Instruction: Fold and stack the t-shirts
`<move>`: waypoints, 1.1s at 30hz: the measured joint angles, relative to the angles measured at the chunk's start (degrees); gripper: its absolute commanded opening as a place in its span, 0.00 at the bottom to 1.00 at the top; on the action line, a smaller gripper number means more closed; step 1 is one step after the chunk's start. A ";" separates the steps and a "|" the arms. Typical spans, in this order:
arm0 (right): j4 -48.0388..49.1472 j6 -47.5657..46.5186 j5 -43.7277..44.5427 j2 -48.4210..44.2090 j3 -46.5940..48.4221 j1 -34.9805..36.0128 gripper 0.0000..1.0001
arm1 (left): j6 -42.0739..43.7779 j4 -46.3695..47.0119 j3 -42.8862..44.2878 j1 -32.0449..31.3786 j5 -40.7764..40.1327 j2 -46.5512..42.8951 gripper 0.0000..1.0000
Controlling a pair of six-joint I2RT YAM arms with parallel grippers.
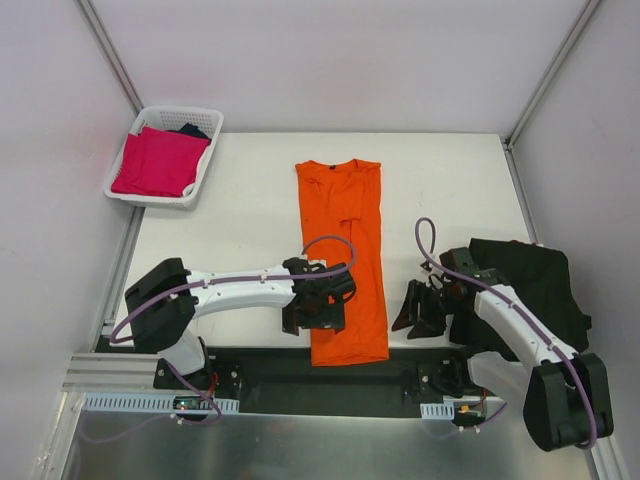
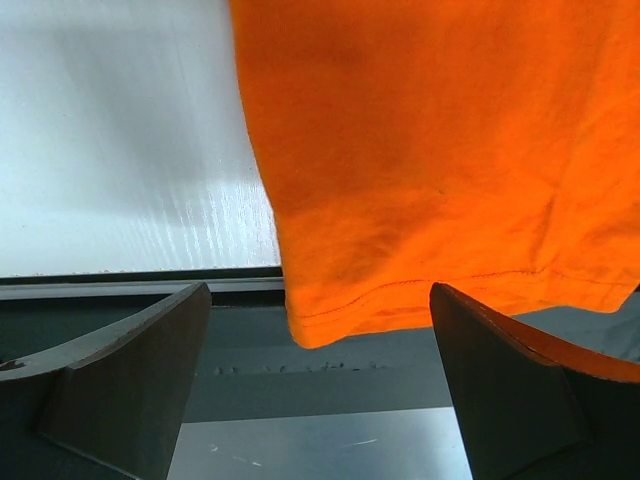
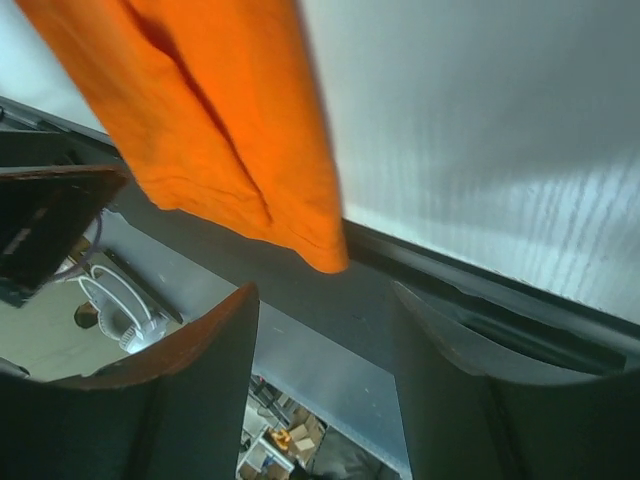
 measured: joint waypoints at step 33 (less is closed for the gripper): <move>11.23 7.78 -0.57 11.72 -8.61 7.08 0.50 | -6.08 6.51 -5.57 1.99 7.21 -3.06 0.89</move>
